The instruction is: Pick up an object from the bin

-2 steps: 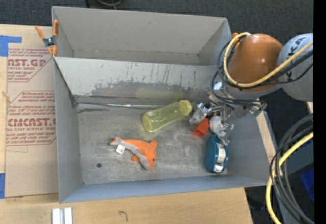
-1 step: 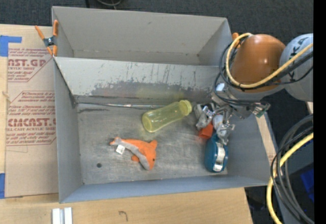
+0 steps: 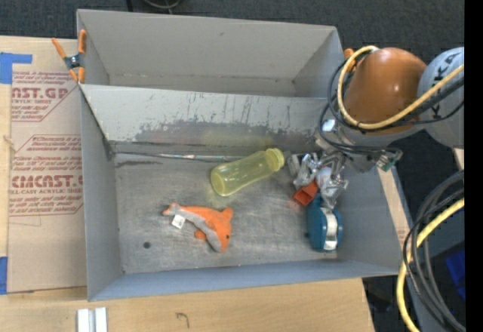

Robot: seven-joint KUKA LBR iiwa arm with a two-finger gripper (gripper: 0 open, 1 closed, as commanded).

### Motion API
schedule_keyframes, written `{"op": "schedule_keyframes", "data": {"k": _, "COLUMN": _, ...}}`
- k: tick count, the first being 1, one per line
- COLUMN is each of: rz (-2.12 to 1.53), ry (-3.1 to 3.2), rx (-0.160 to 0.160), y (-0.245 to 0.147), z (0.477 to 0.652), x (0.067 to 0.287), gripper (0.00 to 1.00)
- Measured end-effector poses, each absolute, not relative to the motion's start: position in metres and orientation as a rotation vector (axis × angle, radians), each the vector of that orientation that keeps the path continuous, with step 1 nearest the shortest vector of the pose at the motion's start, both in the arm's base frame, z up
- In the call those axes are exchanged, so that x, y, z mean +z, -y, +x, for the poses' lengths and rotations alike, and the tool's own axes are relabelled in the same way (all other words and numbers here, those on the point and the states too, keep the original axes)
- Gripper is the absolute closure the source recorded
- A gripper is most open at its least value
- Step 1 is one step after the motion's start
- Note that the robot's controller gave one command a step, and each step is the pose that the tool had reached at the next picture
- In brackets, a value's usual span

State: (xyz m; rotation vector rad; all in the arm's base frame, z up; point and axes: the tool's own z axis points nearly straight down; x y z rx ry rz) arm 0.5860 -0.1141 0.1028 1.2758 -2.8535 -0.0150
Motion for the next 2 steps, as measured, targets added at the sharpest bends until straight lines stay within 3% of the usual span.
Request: {"op": "schedule_keyframes", "data": {"k": 2, "rz": 1.283, "ry": 2.874, "rx": -0.013, "y": 0.1093, "z": 0.5873, "x": 0.1103, "gripper": 1.00}}
